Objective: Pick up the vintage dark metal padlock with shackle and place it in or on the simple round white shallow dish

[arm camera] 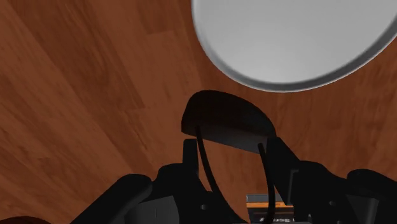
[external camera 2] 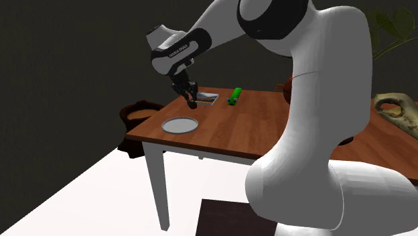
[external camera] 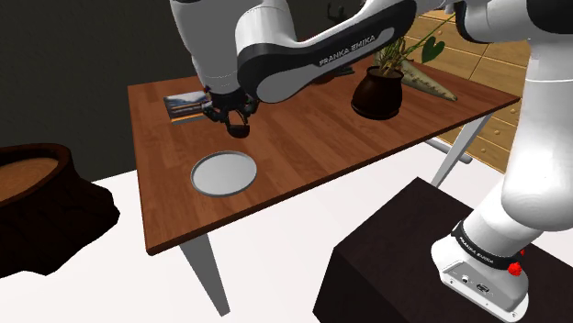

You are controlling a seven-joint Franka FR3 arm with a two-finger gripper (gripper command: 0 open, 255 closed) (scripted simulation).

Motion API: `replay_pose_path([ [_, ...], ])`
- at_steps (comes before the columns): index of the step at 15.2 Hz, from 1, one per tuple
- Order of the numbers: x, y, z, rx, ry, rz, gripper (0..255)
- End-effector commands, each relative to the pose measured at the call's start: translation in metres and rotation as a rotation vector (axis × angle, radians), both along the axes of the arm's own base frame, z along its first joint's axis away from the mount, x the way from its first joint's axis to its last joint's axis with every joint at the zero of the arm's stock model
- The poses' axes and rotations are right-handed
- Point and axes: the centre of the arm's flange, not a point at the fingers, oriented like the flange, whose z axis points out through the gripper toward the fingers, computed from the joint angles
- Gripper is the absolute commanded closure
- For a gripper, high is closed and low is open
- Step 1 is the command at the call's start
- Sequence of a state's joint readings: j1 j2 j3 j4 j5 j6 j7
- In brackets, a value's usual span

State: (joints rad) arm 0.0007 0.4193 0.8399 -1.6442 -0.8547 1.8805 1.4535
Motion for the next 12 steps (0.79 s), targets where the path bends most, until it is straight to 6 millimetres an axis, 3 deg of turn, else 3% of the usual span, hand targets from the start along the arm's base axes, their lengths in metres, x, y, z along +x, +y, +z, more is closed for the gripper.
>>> replay_pose_path([
  [1, -0.004, 0.028, 0.0, -0.001, 0.0, -0.002, 255],
  [4, -0.006, 0.065, 0.001, -0.001, 0.0, -0.002, 255],
  [12, -0.006, 0.065, -0.041, -0.001, 0.0, -0.002, 255],
])
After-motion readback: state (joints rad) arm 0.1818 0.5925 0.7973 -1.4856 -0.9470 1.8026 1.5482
